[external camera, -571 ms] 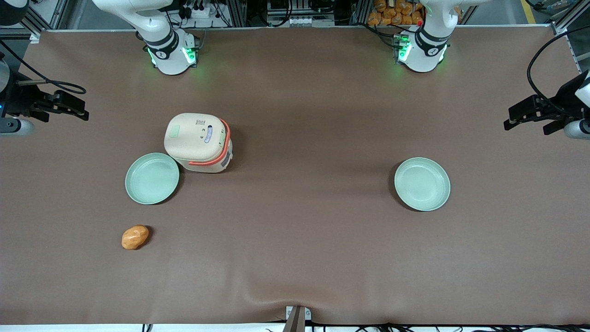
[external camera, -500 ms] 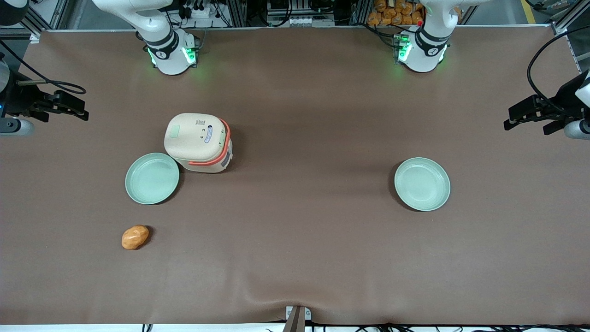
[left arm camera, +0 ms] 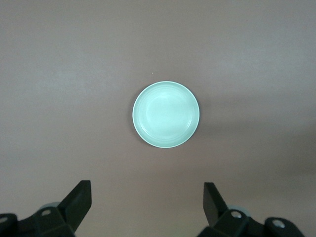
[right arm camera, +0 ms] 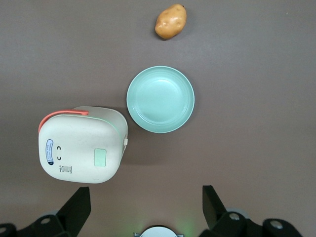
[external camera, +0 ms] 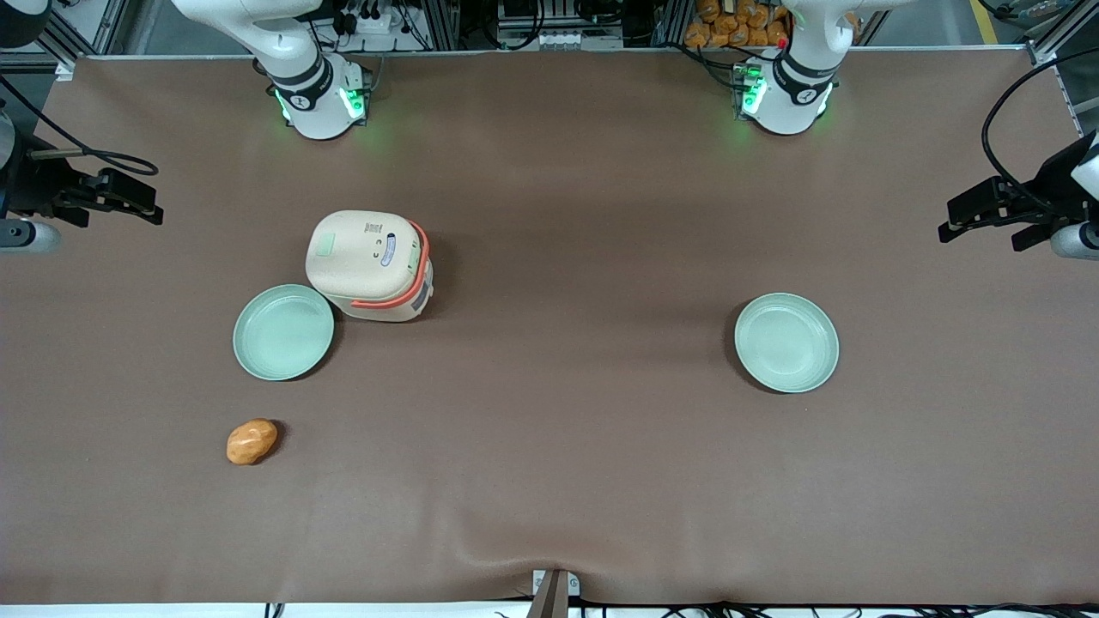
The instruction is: Press rice cooker button with right arm
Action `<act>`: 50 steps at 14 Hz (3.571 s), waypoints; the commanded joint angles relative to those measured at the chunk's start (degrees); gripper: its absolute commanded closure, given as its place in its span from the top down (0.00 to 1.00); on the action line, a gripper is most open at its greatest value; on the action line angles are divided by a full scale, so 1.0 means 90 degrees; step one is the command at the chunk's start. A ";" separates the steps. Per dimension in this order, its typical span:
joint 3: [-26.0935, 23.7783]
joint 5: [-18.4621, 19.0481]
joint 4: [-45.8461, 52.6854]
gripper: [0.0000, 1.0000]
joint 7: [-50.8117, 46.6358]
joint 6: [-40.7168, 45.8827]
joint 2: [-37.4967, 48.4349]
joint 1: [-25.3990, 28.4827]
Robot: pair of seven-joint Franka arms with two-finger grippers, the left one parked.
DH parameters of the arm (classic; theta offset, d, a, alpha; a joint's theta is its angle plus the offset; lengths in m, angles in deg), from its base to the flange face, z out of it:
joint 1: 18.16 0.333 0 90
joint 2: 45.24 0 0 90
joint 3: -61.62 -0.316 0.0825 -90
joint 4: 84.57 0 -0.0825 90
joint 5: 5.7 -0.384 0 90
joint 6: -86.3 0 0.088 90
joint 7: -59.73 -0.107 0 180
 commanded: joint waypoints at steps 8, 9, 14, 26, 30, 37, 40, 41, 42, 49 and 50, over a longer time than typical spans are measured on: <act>-0.0170 0.0002 -0.0046 1.00 0.0068 0.0263 -0.0071 0.0563; -0.0180 -0.0007 -0.0066 1.00 0.0078 0.0234 -0.0149 0.0612; -0.0180 -0.0017 -0.0464 0.69 0.0058 -0.0273 -0.0569 0.0944; -0.0190 -0.0652 -0.1248 0.00 0.0058 -0.0694 -0.1594 0.1120; -0.0190 -0.0652 -0.1384 0.00 0.0058 -0.0616 -0.1790 0.1110; -0.0190 -0.0652 -0.1677 0.00 0.0078 -0.0538 -0.1790 0.1090; -0.0190 -0.0652 -0.1687 0.00 0.0087 -0.0470 -0.1829 0.1100; -0.0190 -0.0652 -0.1687 0.00 0.0097 -0.0469 -0.1858 0.1110; -0.0190 -0.0652 -0.1687 0.00 0.0107 -0.0479 -0.1878 0.1110; -0.0190 -0.0652 -0.1687 0.00 0.0127 -0.0586 -0.2112 0.1130; -0.0190 -0.0652 -0.1687 0.00 0.0127 -0.0635 -0.2132 0.1130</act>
